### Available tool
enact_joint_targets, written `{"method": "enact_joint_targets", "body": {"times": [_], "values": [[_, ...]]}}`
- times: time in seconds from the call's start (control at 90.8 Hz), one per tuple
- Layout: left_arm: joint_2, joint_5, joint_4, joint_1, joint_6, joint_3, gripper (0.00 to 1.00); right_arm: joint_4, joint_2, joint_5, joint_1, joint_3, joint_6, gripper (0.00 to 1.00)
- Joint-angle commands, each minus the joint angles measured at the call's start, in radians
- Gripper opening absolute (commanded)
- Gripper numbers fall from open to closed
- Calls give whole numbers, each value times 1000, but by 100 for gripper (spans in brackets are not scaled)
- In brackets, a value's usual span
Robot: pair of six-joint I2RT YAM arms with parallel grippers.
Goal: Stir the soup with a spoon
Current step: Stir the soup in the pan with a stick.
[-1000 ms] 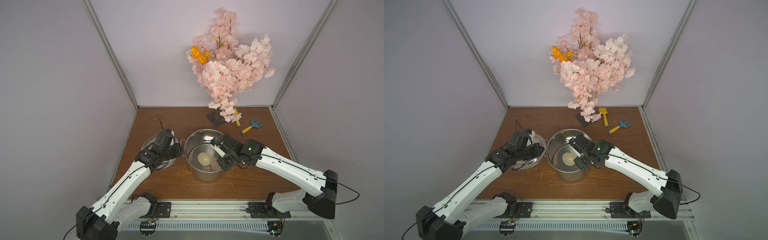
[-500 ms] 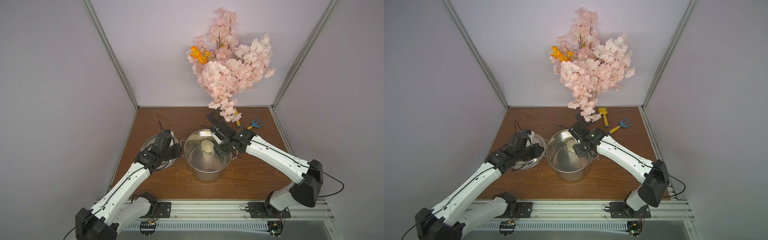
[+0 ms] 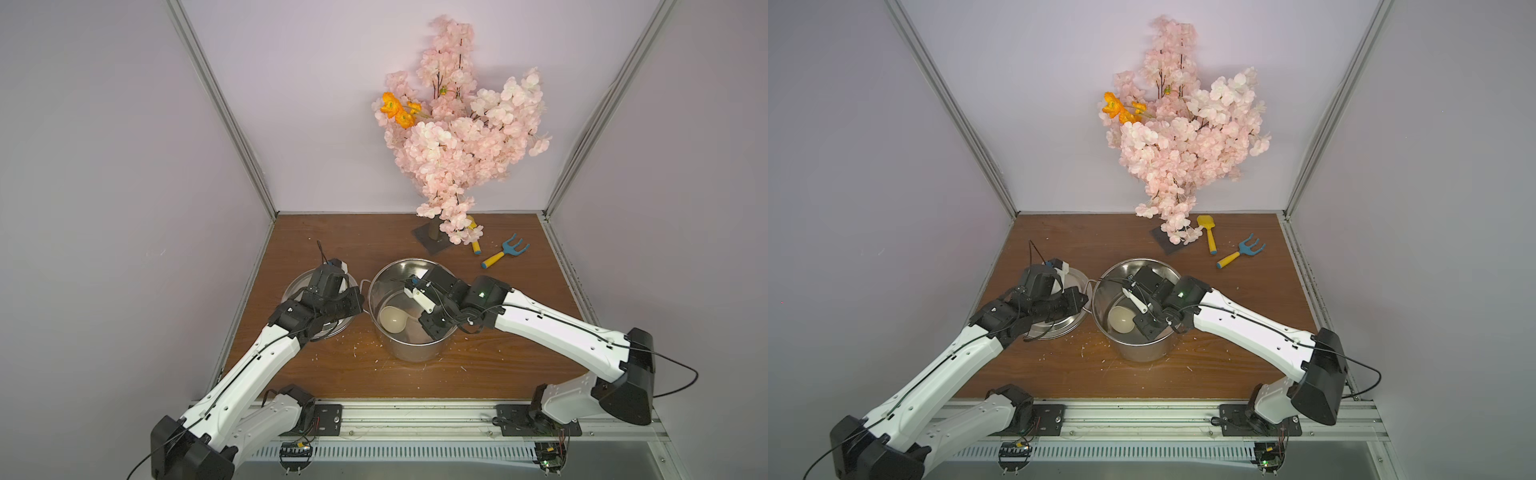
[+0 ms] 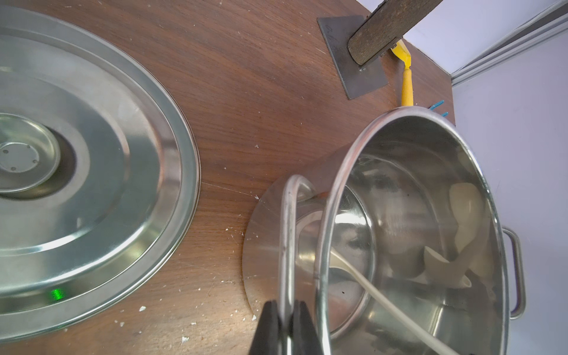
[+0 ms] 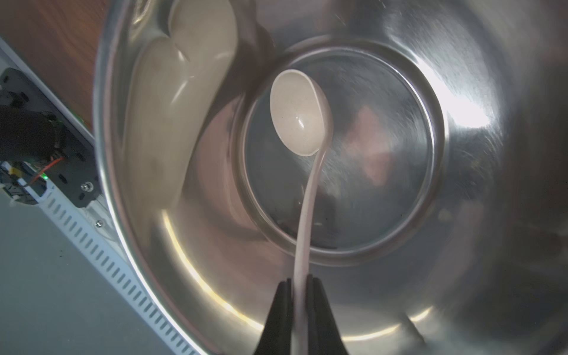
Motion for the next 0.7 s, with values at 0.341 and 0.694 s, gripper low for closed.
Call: {"method": "enact_joint_targets", "body": {"times": [0.341,0.694], "values": [[-33,45,-45,7,52,-31,0,-61,0,143,-175,61,-17,0],[-25,49,-43,7,50,-36,0,28,171,-70,-38,237,-37,0]]}}
